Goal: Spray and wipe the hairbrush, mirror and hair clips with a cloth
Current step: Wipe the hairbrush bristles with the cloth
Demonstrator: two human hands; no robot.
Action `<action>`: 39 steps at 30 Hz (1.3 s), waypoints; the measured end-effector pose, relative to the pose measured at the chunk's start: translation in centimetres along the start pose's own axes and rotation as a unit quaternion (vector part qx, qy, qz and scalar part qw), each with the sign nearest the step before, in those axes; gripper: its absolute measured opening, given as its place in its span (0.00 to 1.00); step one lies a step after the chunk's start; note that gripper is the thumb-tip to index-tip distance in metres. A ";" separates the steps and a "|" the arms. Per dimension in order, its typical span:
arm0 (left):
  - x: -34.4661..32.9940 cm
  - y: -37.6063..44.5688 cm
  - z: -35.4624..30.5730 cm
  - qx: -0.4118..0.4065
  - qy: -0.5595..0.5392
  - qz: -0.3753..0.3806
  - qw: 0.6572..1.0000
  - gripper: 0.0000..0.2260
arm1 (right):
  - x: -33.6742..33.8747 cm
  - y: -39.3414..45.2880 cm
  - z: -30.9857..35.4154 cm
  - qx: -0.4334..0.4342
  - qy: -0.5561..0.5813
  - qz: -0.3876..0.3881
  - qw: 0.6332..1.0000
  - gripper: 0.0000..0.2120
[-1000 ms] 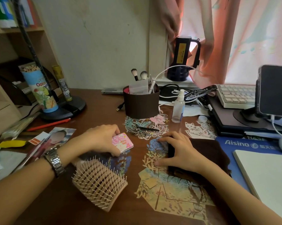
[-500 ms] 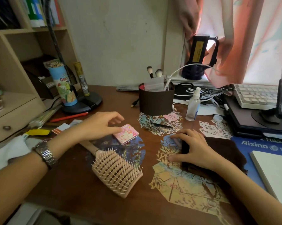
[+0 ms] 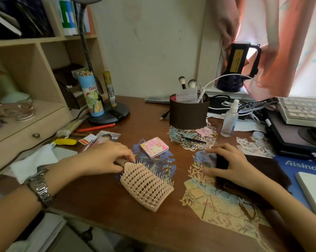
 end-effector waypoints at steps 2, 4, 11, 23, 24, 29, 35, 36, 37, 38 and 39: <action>-0.1 0.0 -0.1 -0.014 0.034 -0.018 0.999 0.12 | 0.2 -0.3 0.0 -0.007 -0.001 0.003 1.000 0.33; -0.1 0.0 -0.1 -0.028 0.056 -0.034 0.997 0.12 | 0.3 -0.5 0.0 -0.010 -0.001 0.000 1.000 0.33; 0.6 1.5 -1.1 -0.132 0.088 -0.160 0.974 0.10 | 0.5 -0.5 0.2 -0.020 0.000 0.004 1.000 0.37; 1.2 7.7 -6.7 -0.298 0.075 -0.175 0.935 0.10 | 2.0 -0.7 -0.2 -0.050 0.018 -0.003 0.999 0.28; 1.2 8.3 -7.3 -0.305 0.067 -0.172 0.934 0.11 | 2.0 -0.7 -0.2 -0.054 0.016 0.001 0.998 0.28; 1.2 10.2 -9.4 -0.339 0.019 -0.158 0.927 0.11 | 2.0 -0.7 -0.6 -0.068 0.014 0.011 0.998 0.30; 1.2 10.9 -9.6 -0.337 -0.037 -0.136 0.931 0.13 | 1.8 -0.6 -0.8 -0.062 0.021 0.012 0.998 0.30; 1.3 10.8 -9.7 -0.335 -0.047 -0.132 0.932 0.13 | 1.7 -0.6 -0.7 -0.063 0.022 0.014 0.998 0.30; 1.3 10.7 -9.6 -0.330 -0.055 -0.126 0.934 0.14 | 1.7 -0.6 -0.7 -0.064 0.025 0.015 0.998 0.30; 1.3 10.6 -9.6 -0.322 -0.060 -0.122 0.937 0.15 | 1.7 -0.6 -0.7 -0.065 0.027 0.017 0.997 0.30; 1.3 10.5 -9.4 -0.312 -0.067 -0.121 0.940 0.16 | 1.7 -0.6 -0.6 -0.063 0.028 0.018 0.997 0.30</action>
Point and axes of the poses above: each hand's wrist, its own y-axis towards the middle knuckle, its own x-axis out of the back of the hand, z = x × y, the point moved 1 cm from there along y, towards the middle knuckle, and after that the axes turned 11 degrees about y, right-handed, at the moved point
